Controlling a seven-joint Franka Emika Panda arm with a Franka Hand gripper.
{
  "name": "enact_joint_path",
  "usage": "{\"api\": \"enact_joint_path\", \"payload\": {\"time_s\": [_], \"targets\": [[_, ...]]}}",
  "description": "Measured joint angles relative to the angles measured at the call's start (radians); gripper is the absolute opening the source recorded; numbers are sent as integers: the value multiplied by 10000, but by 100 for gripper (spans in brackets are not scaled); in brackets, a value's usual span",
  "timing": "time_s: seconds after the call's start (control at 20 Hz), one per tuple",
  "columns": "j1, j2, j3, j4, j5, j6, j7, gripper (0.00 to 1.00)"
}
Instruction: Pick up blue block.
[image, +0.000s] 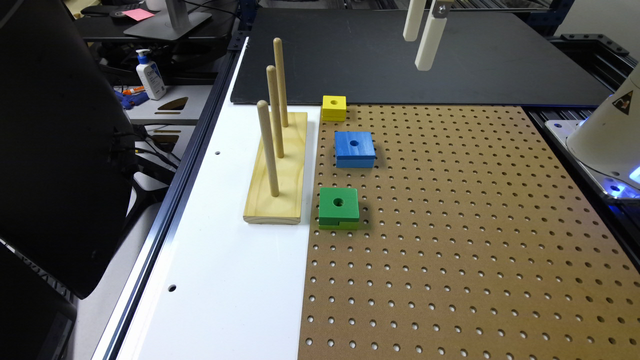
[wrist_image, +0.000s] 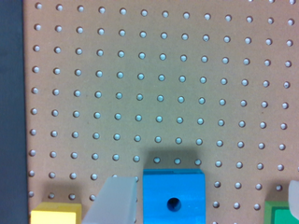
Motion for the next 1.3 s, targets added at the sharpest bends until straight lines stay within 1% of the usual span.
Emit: {"api": "enact_joint_path", "payload": {"time_s": [0.3,0.4,0.5,0.75,0.8,0.9,1.05,1.2,1.25,1.3], "targets": [[-13,78,0,99,-3,6,0,100],[-12,135,0,193,-3,6,0,100],[-12,299,0,347,-3,6,0,100],[-13,657,0,596,-3,22,0,100],[-13,762,0,592,-4,99,0,100],[-13,1095,0,589,-4,406,0,100],[-13,1688,0,593,-6,968,-1,100],[-13,1988,0,583,-7,1212,-1,100],[-14,2133,0,568,-7,1336,-1,100],[-14,2357,0,553,-9,1545,-1,100]]}}
